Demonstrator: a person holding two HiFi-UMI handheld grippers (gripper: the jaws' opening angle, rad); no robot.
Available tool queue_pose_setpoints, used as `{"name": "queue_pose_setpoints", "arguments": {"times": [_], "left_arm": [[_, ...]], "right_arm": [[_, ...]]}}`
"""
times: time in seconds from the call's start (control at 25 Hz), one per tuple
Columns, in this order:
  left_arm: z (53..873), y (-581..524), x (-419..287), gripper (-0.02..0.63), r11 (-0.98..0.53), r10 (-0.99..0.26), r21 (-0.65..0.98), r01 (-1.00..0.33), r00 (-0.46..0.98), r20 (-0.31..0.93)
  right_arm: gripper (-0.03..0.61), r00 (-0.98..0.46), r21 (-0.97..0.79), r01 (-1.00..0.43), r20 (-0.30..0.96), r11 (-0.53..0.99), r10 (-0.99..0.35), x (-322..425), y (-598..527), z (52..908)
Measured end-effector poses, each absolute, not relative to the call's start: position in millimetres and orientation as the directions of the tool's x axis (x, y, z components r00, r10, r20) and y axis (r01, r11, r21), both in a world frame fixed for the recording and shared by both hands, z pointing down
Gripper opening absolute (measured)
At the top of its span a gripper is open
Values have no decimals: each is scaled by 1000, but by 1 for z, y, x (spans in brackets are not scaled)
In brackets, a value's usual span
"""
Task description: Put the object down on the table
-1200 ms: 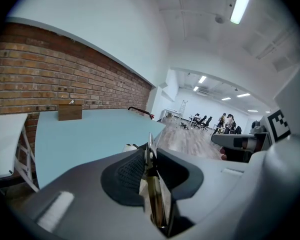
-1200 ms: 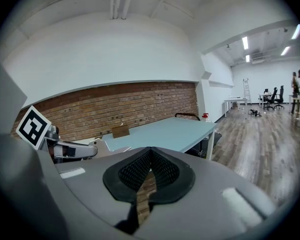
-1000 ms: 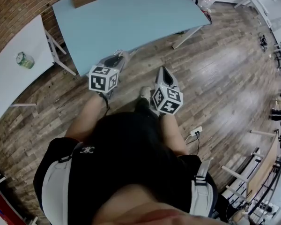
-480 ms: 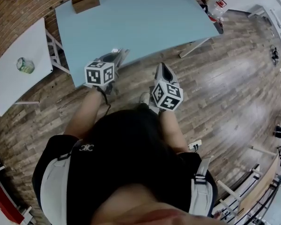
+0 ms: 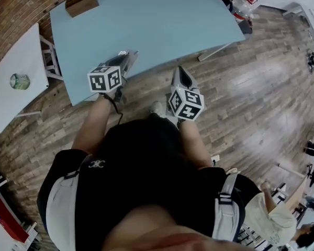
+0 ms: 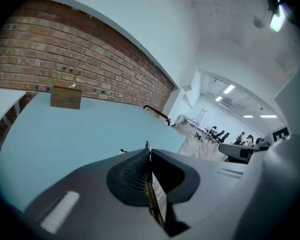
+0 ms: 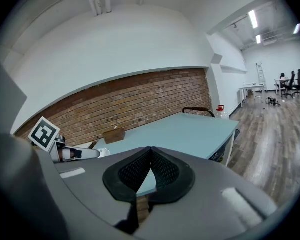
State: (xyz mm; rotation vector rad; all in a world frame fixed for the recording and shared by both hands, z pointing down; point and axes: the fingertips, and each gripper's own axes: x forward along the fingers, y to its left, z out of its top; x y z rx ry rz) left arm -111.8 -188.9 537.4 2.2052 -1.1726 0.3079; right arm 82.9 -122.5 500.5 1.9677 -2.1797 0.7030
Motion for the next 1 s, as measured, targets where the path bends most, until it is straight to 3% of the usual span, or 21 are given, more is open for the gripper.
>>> {"name": "queue_pose_setpoints", "arguments": {"times": [0.52, 1.0], "left_arm": [[544, -241, -43, 11, -373, -673, 490, -788, 593, 441], [588, -266, 3, 11, -437, -547, 572, -694, 710, 443]], "right_arm": [[14, -222, -290, -952, 418, 102, -881, 146, -172, 509], [14, -198, -306, -951, 466, 53, -863, 161, -185, 530]]}}
